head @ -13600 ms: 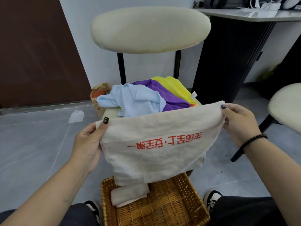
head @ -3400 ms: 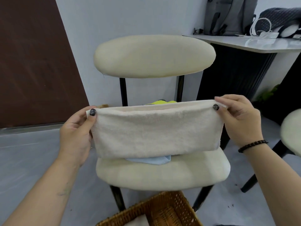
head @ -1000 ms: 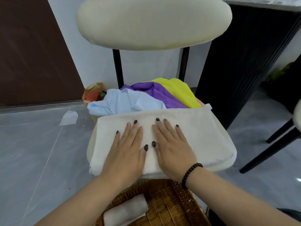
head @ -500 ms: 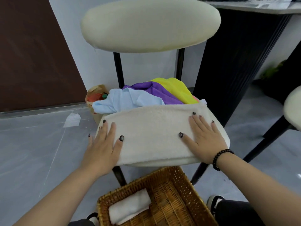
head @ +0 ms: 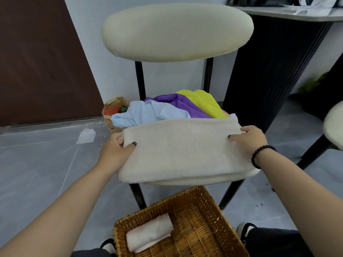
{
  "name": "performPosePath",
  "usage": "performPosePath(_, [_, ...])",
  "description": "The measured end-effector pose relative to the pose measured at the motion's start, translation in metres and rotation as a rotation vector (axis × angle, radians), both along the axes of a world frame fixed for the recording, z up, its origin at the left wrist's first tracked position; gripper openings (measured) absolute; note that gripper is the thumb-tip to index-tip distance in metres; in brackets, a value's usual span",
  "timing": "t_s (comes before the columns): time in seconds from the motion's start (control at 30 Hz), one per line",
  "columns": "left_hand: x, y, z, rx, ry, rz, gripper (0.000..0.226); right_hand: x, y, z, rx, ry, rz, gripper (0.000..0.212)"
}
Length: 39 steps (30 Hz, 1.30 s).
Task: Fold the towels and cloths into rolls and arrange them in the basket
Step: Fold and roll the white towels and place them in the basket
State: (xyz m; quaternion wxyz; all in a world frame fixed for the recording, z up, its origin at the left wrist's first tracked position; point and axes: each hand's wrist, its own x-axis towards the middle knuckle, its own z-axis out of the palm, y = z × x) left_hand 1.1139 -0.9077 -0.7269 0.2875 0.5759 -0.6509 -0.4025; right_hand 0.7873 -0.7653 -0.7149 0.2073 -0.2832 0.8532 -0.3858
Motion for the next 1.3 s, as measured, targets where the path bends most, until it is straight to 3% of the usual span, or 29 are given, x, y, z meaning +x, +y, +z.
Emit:
performPosePath(0.07, [-0.003, -0.004, 0.004, 0.084, 0.08, 0.033, 0.048, -0.008, -0.002, 0.003, -0.003, -0.115, -0.026, 0.027])
performPosePath(0.17, [-0.008, -0.006, 0.01, 0.188, 0.115, 0.025, 0.025, -0.011, -0.003, 0.01, 0.066, -0.204, -0.051, 0.037])
performPosePath(0.27, [-0.009, -0.007, 0.017, 0.313, 0.164, 0.041, 0.03, -0.011, -0.003, 0.014, 0.091, -0.222, -0.022, 0.043])
performPosePath(0.43, [-0.011, 0.002, 0.026, 0.384, 0.293, 0.079, 0.028, -0.005, 0.007, 0.016, -0.037, -0.184, 0.068, 0.035])
performPosePath(0.67, [-0.001, 0.026, 0.04, 0.4, 0.535, 0.06, 0.021, 0.011, 0.028, 0.034, -0.163, 0.052, 0.148, 0.03])
performPosePath(0.93, [0.005, 0.066, 0.05, 0.397, 0.623, 0.005, 0.015, -0.002, 0.011, 0.093, -0.169, 0.291, 0.149, 0.011])
performPosePath(1.17, [-0.007, 0.076, 0.041, 0.475, 0.499, -0.063, 0.028, 0.005, -0.08, 0.142, 0.051, 0.622, 0.274, 0.013])
performPosePath(1.3, [-0.016, 0.079, 0.038, 0.54, 0.328, -0.176, 0.024, 0.021, -0.136, 0.136, 0.09, 0.679, 0.328, 0.01])
